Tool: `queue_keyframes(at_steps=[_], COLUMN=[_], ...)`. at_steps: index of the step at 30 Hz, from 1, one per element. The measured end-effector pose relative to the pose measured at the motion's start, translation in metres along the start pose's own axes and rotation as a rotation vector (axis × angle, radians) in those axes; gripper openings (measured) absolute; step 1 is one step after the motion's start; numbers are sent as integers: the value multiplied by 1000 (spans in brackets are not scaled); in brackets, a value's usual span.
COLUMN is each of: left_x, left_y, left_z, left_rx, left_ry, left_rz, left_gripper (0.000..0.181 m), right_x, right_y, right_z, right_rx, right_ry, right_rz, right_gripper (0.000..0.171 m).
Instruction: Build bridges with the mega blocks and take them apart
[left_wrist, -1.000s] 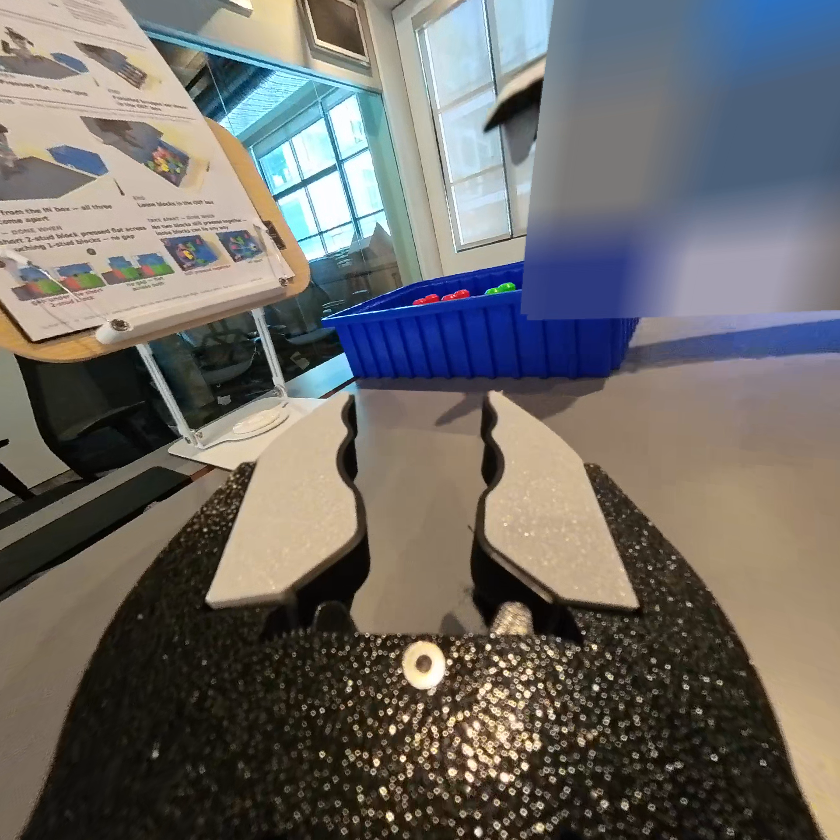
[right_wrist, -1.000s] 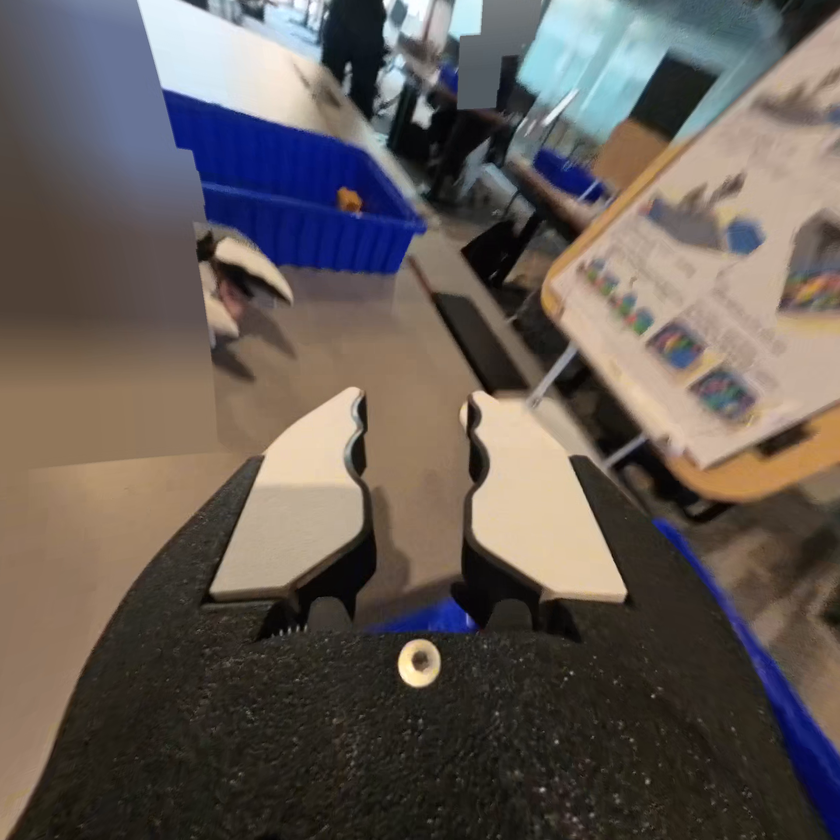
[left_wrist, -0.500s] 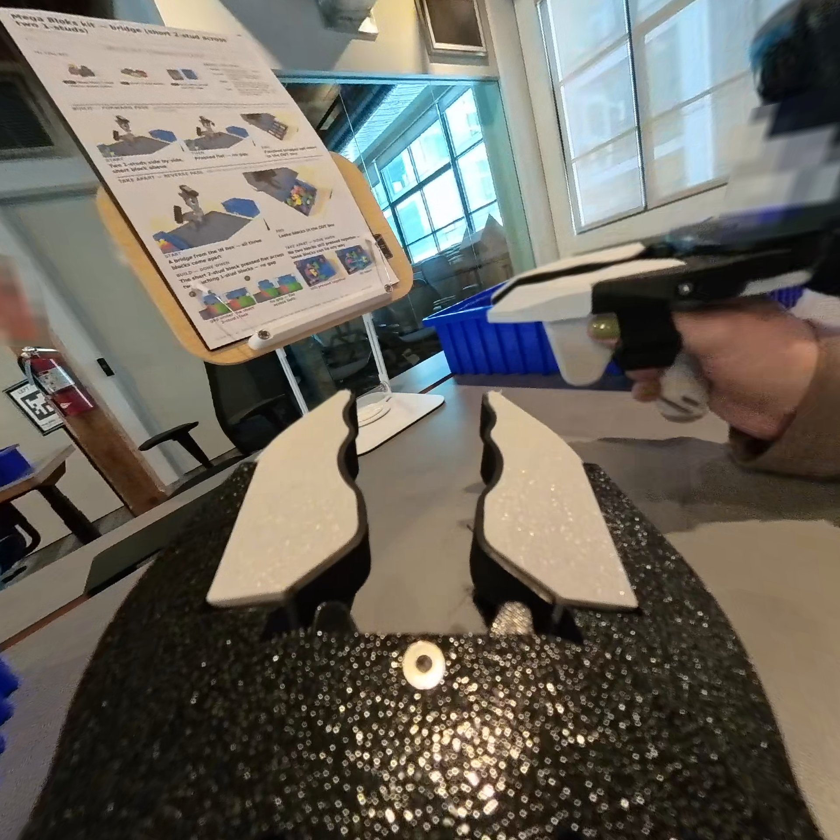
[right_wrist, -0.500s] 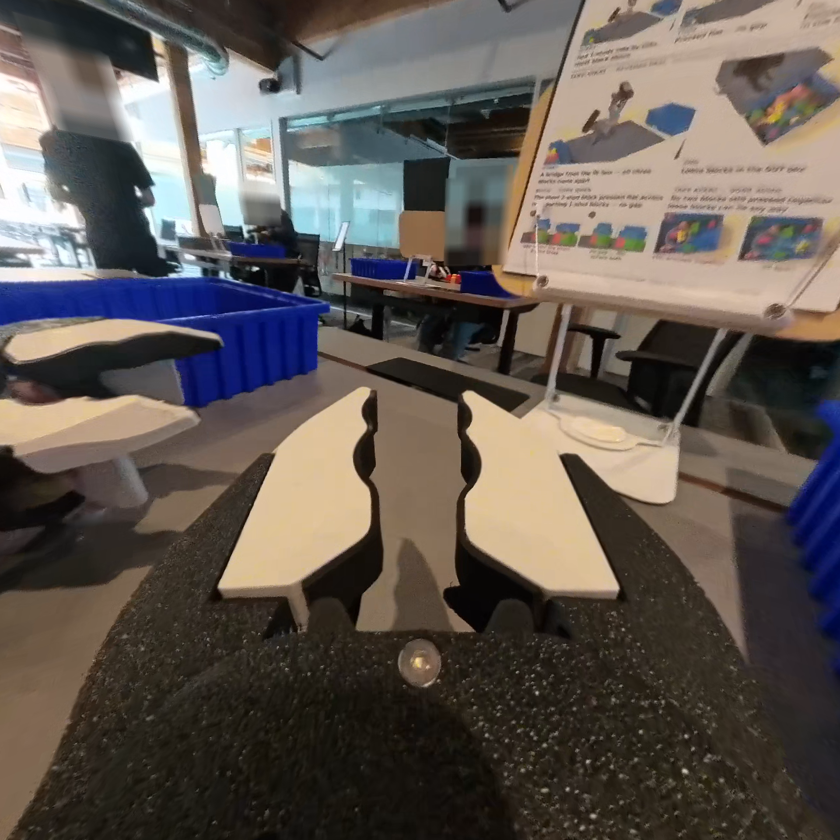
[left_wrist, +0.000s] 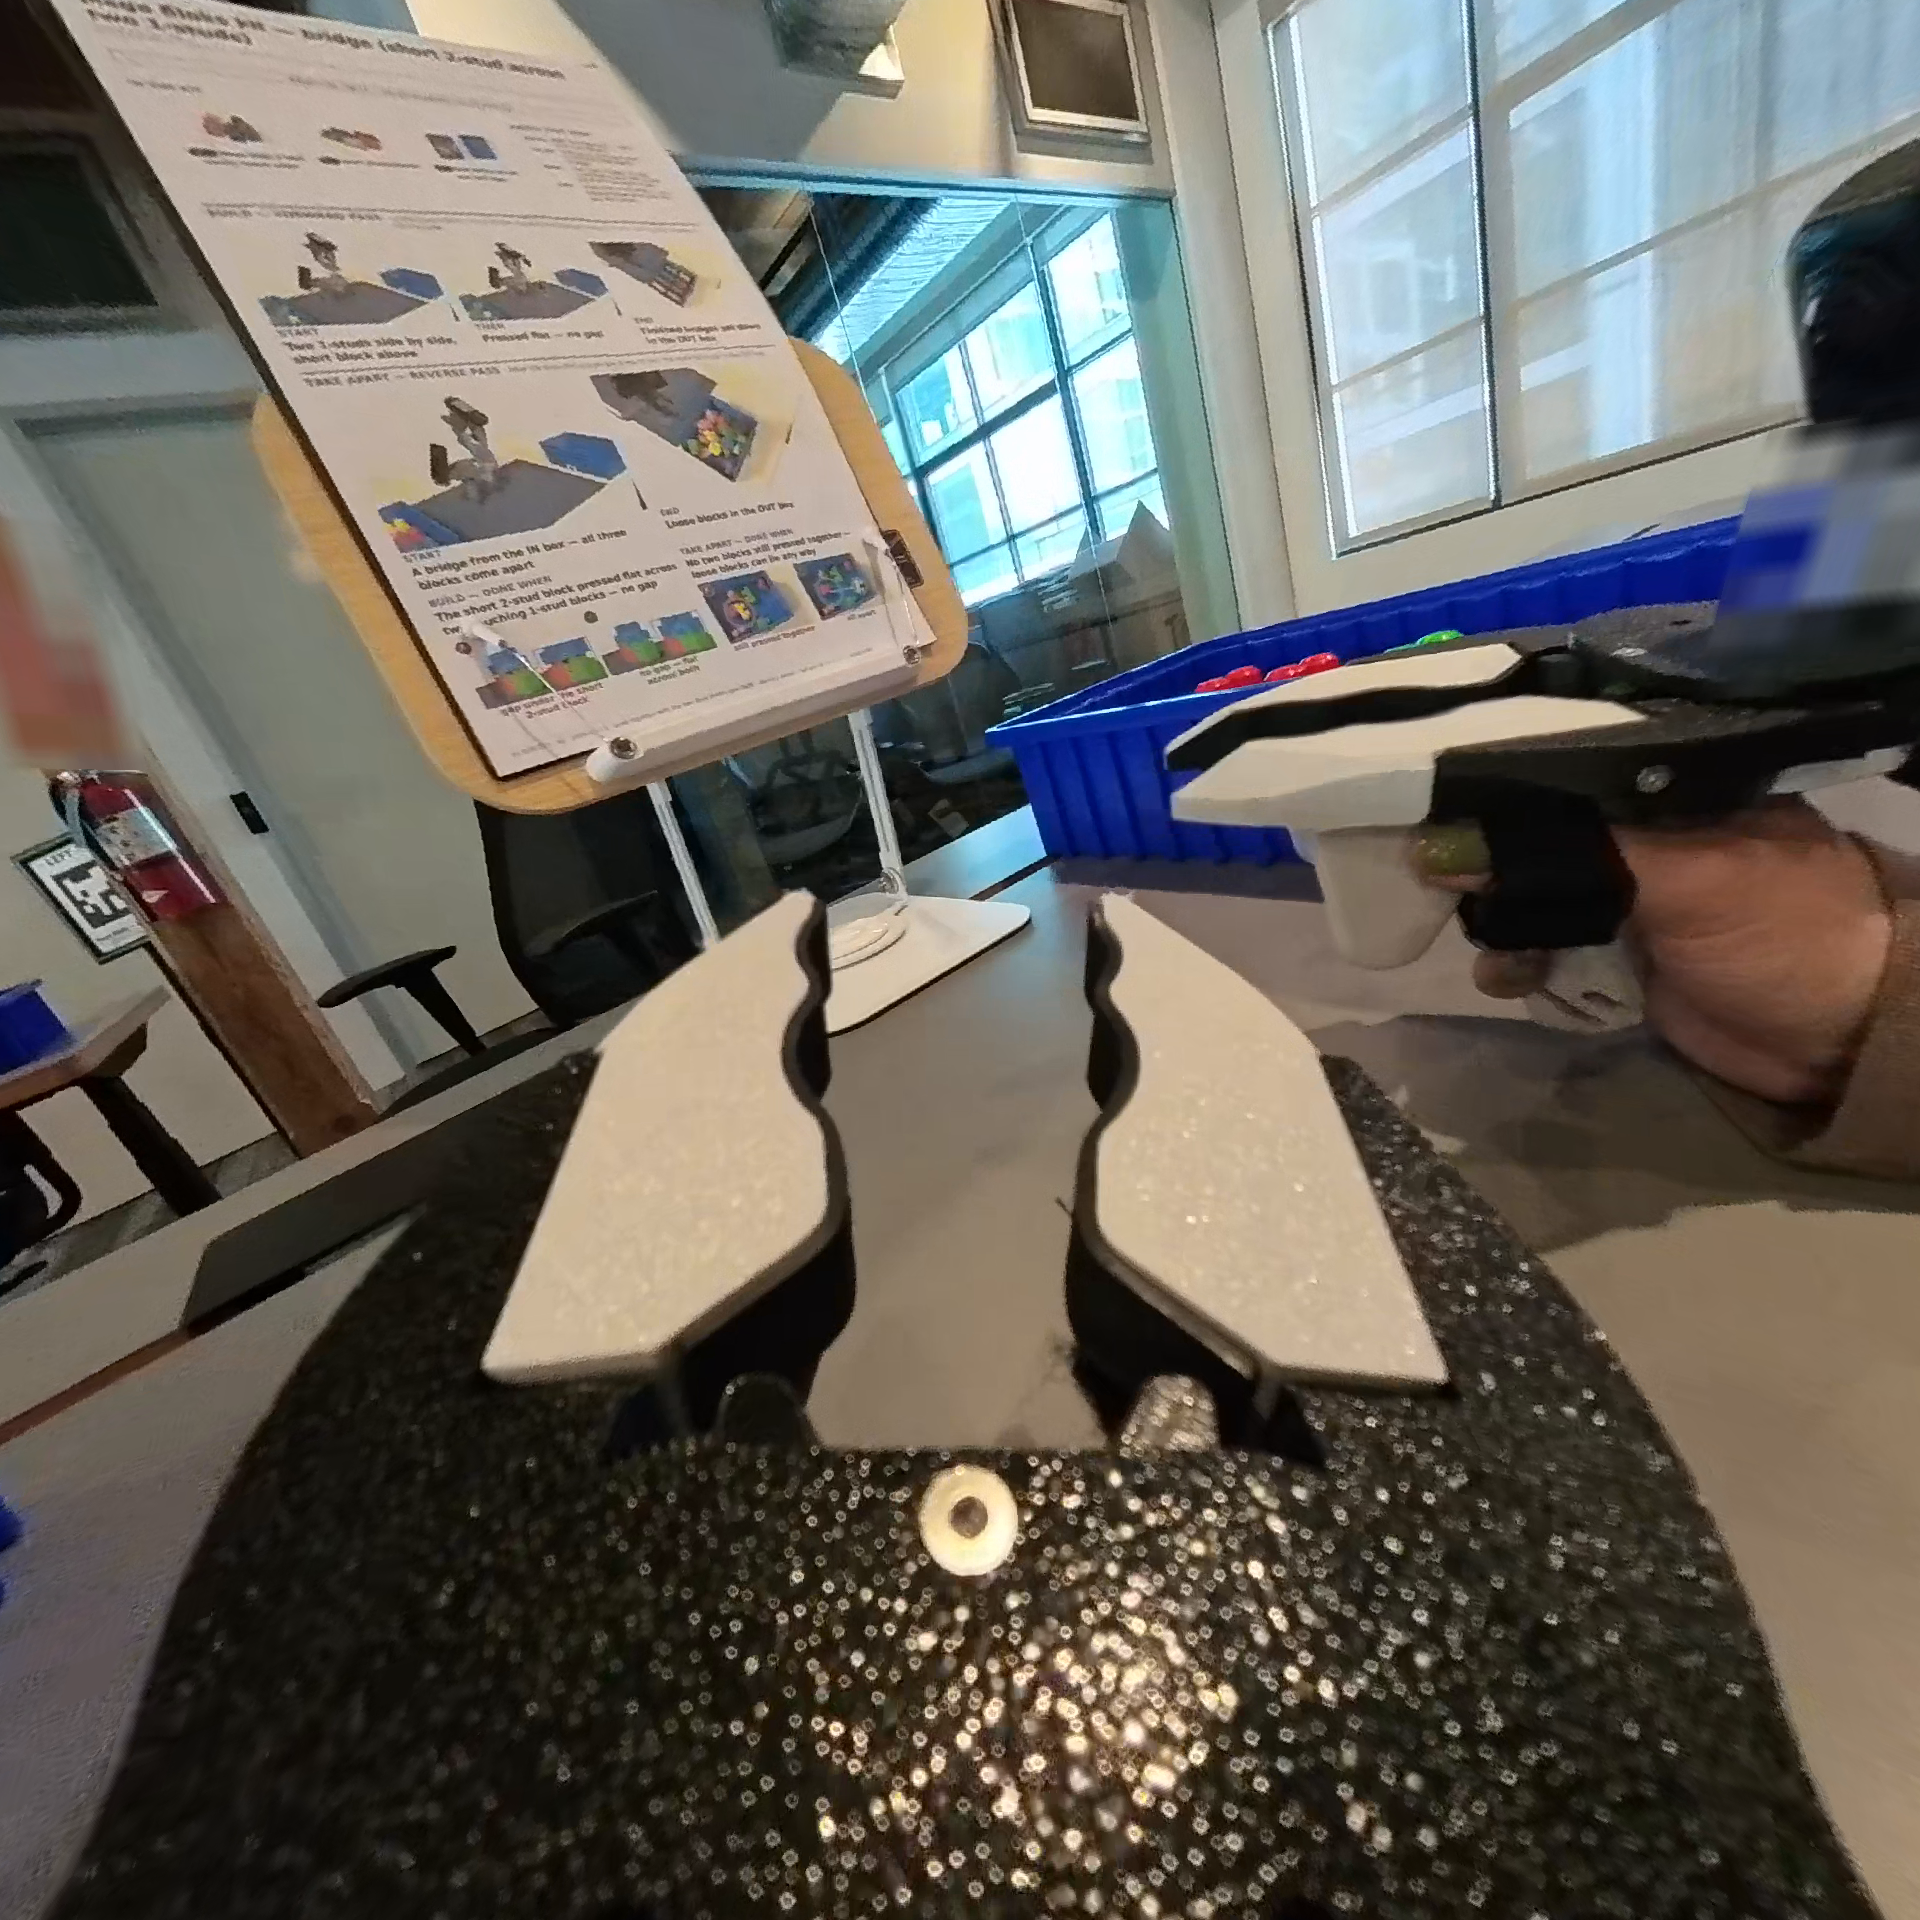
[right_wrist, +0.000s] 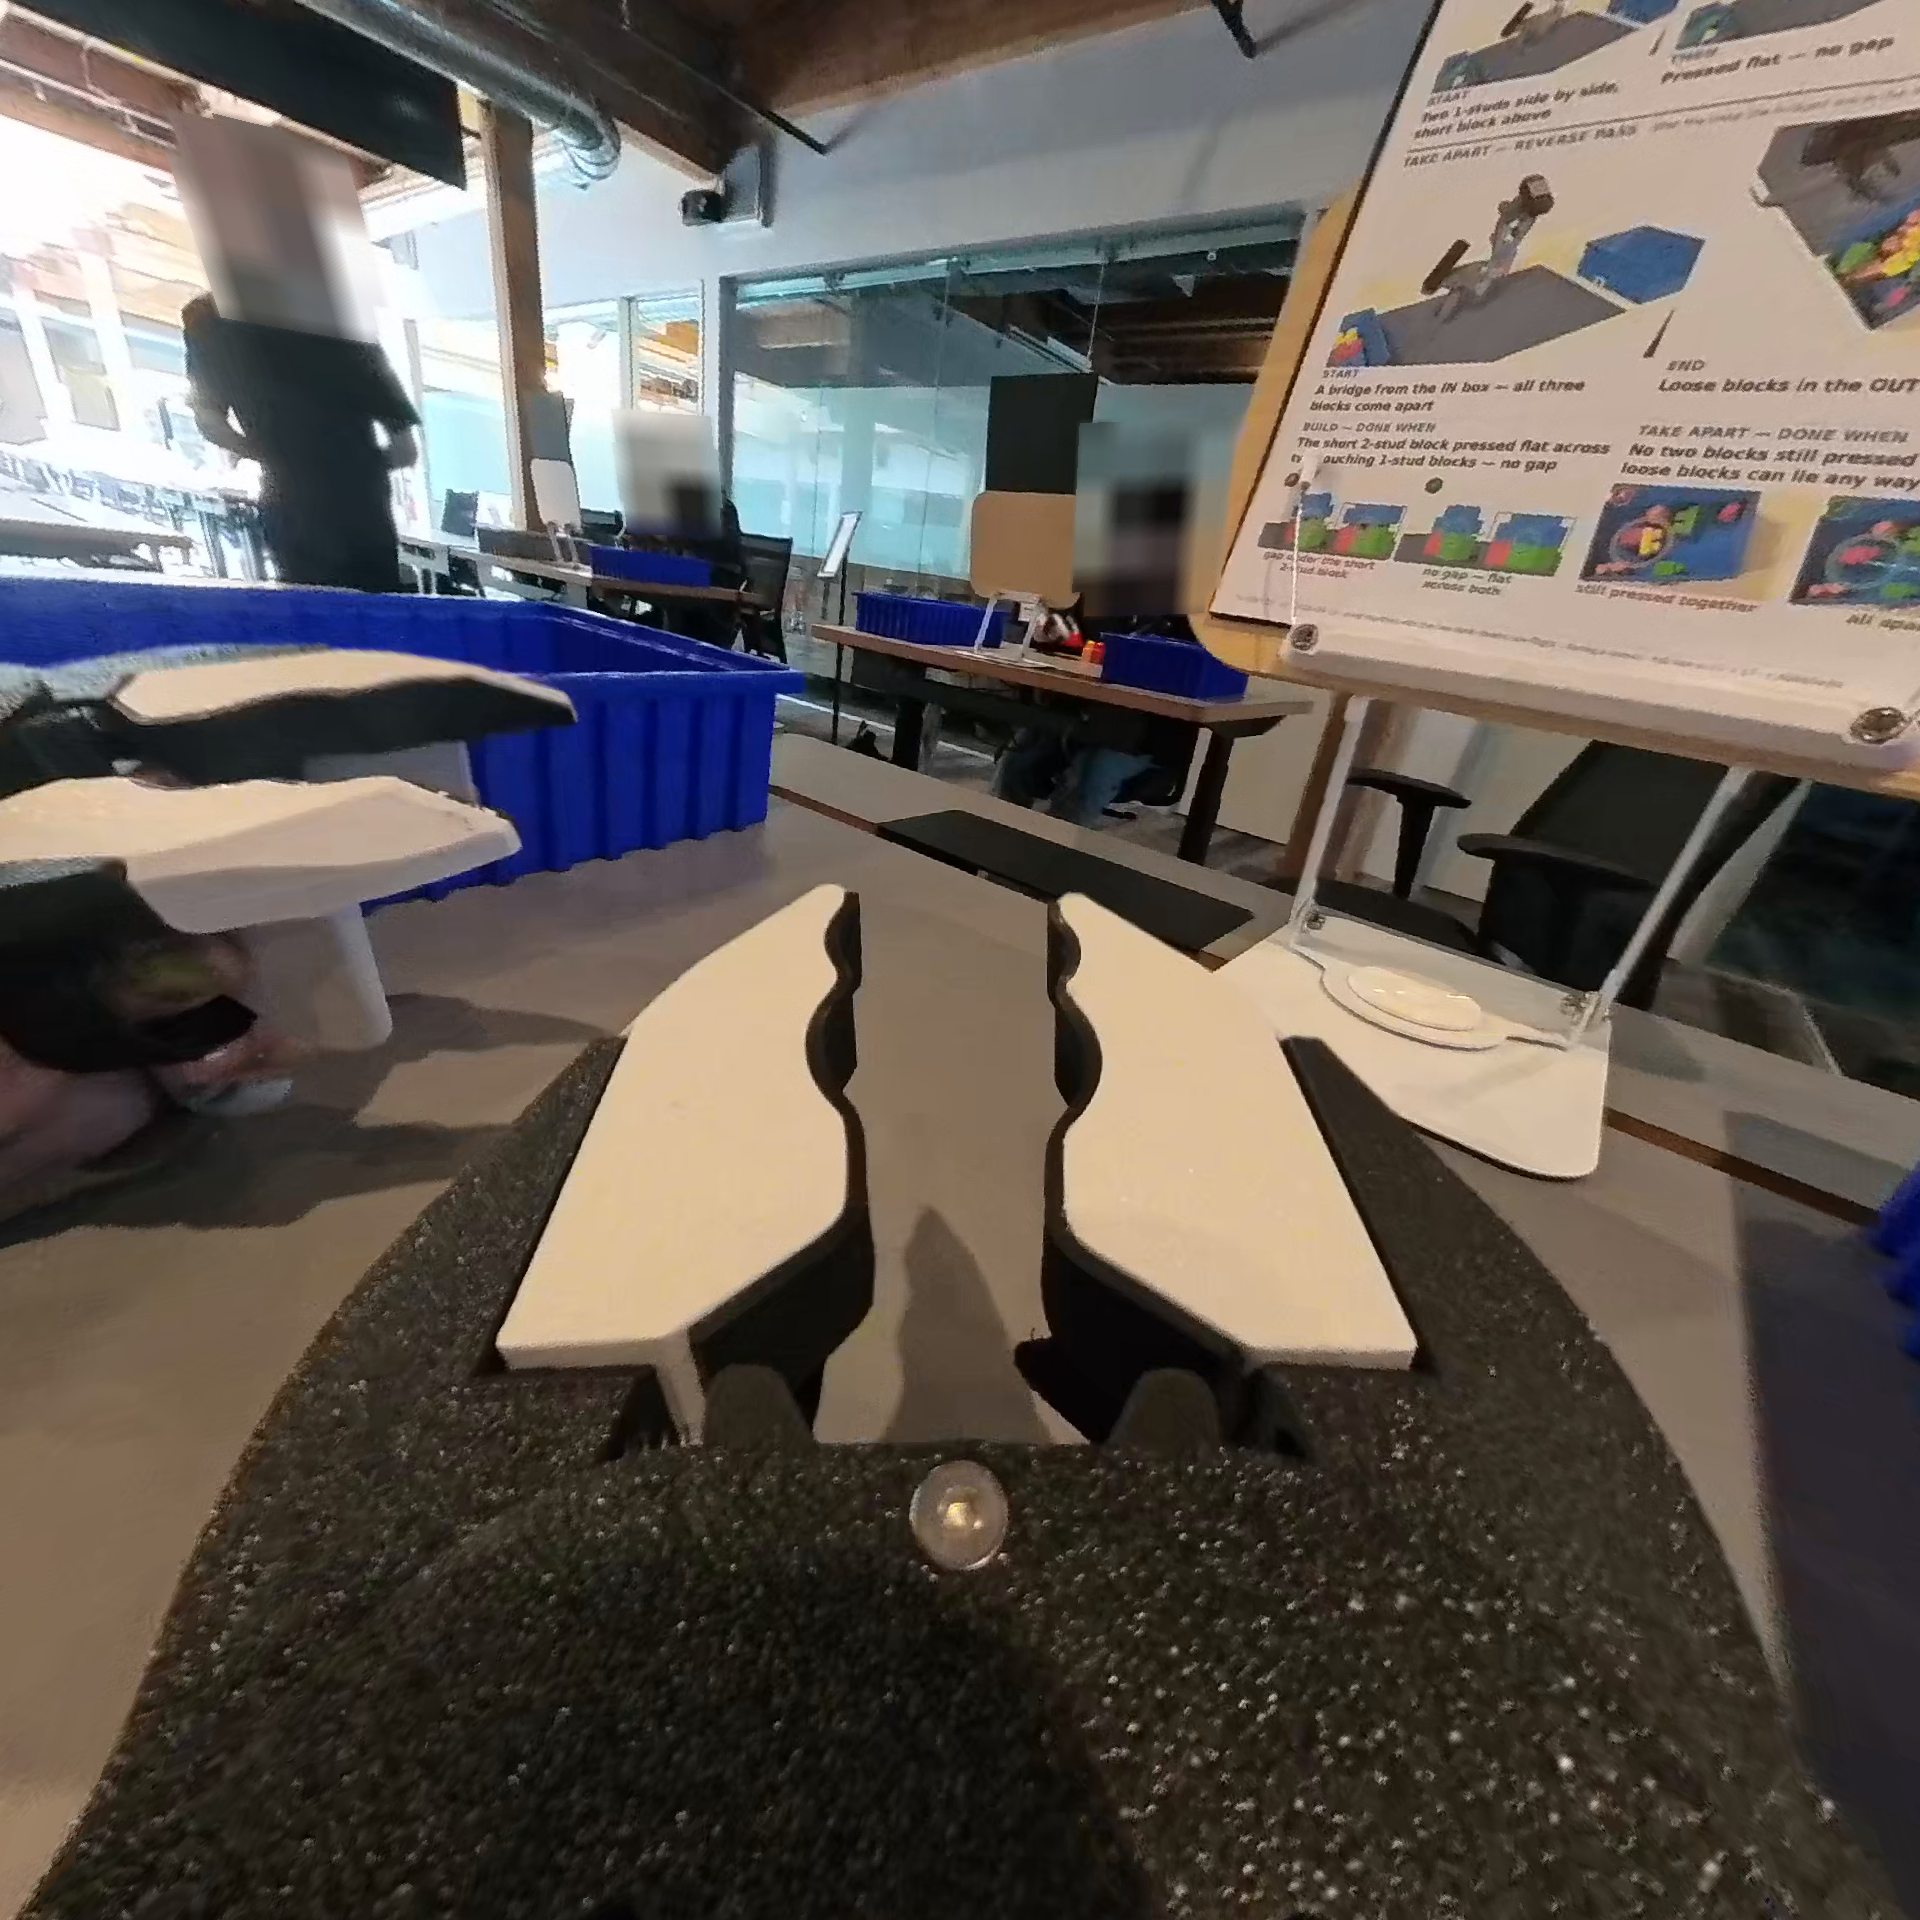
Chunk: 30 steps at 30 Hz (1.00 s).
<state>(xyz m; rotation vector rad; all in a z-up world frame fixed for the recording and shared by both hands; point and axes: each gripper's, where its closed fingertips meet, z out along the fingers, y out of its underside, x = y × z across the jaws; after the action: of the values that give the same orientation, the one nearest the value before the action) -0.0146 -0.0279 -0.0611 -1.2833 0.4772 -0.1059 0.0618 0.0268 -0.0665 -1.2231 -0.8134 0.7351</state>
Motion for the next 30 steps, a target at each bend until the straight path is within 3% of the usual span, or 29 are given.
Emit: queue_keyframes(at_steps=[8,12,21,26,30], left_x=[-12,-13,3,5,-4], left_y=[6,5,-1,-33,-64], left_z=[4,5,4,-8,-37], left_rx=[11,18,15,23,52], left_ry=[13,16,104,137,105], left_rz=[-168,-154,-131,-269,-457], left_gripper=[49,48,47,47,47], right_x=[14,15,7,1,-4], right_y=[4,11,11,10,10], right_z=[0,1,6,6,5], right_rx=[-15,-58,-74,-51,-37], right_ry=[65,78,76,19,-54], right_rz=[12,-18,-113,-60,21], right_gripper=[34,19,22,24,24])
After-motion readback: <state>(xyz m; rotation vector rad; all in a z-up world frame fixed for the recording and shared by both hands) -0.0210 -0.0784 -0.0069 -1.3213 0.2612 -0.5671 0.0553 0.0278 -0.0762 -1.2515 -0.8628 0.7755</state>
